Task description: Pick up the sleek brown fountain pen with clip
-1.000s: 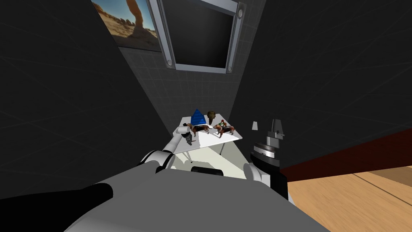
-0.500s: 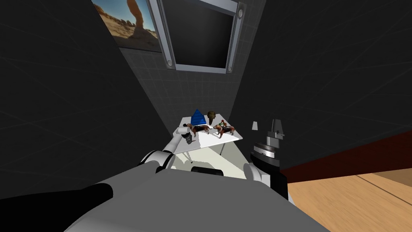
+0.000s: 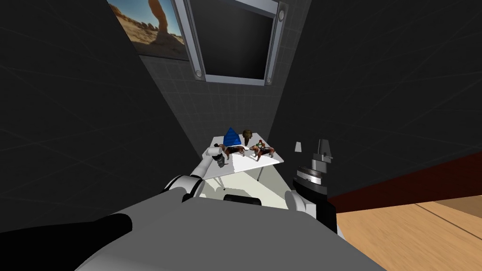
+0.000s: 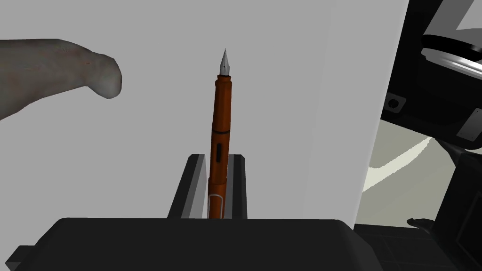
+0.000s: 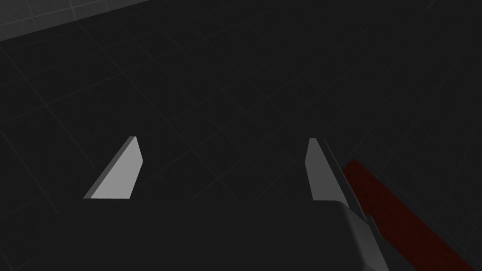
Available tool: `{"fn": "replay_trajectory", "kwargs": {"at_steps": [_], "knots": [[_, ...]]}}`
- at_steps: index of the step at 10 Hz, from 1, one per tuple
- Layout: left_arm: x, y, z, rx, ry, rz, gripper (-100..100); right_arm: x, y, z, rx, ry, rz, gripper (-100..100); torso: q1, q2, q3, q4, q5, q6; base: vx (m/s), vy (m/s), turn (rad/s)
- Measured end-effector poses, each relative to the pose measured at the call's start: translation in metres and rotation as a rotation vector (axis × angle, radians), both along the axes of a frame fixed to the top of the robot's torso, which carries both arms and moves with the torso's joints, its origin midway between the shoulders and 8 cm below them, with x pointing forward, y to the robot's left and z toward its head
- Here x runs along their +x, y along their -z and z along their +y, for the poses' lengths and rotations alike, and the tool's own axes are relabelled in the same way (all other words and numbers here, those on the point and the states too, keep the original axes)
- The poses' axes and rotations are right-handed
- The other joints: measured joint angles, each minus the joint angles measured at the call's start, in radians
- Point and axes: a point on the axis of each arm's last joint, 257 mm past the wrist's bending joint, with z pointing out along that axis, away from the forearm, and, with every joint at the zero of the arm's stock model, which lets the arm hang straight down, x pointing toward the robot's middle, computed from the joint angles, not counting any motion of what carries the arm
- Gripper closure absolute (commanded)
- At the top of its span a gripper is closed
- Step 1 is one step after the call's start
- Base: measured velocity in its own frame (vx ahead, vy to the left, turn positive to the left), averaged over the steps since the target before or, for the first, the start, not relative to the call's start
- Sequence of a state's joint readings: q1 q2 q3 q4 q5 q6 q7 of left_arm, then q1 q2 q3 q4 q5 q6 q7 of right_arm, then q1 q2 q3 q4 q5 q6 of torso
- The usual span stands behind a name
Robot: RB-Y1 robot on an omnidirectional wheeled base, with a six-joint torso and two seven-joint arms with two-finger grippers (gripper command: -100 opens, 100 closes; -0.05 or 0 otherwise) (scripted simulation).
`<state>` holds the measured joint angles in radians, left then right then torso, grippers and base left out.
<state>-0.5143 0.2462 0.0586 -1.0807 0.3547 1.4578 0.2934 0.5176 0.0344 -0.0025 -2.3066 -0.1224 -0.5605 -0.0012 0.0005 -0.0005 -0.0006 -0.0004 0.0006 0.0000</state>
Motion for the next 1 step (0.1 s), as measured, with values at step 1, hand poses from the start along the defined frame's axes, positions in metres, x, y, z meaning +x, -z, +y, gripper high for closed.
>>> {"fn": "replay_trajectory", "kwargs": {"at_steps": [1], "knots": [[0.0001, -0.0006, -0.0002, 0.000, 0.001, 0.001, 0, 0.0000, 0.0000, 0.0000, 0.000, 0.000, 0.000, 0, 0.000, -0.001, 0.000, 0.000, 0.000, 0.000, 0.000, 0.000, 0.000]]}}
